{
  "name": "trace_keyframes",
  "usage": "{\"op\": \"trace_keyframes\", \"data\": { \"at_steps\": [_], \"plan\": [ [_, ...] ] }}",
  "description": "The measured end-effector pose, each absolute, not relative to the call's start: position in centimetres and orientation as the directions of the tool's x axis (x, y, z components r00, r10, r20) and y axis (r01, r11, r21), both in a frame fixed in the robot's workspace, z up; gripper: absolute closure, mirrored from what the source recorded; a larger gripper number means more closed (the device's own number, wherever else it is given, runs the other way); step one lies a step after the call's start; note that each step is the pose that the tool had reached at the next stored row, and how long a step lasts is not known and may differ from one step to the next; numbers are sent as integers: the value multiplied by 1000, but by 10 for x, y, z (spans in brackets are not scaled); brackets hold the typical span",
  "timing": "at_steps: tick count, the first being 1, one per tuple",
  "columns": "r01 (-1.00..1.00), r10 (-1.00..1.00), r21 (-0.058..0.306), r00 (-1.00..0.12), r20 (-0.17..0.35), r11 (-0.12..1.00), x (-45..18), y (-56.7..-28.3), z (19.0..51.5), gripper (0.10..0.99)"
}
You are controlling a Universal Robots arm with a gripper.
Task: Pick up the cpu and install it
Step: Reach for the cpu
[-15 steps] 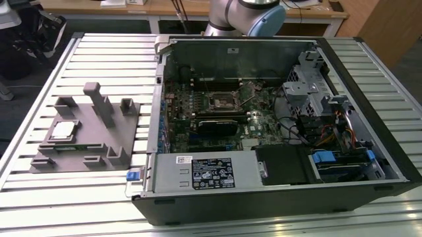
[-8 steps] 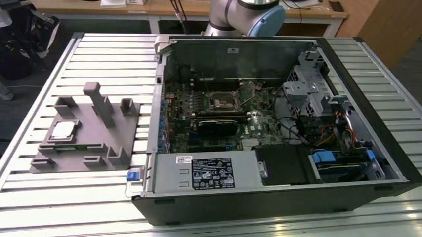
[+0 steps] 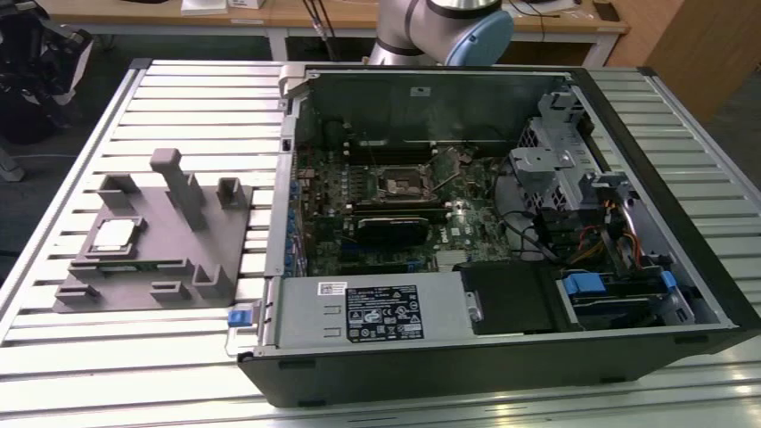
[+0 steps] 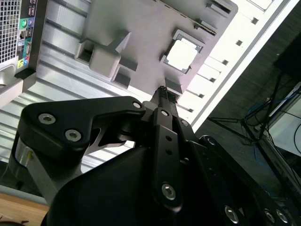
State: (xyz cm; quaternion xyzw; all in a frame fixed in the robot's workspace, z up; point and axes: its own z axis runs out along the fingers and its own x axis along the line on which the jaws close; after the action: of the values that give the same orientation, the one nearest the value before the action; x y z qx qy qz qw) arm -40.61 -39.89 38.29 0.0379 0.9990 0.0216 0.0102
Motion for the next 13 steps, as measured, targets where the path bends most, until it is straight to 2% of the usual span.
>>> {"op": "trace_keyframes", "data": {
  "at_steps": [13],
  "plan": [
    [75,76,44,-997,-18,996,-425,-399,382,980]
  ]
}}
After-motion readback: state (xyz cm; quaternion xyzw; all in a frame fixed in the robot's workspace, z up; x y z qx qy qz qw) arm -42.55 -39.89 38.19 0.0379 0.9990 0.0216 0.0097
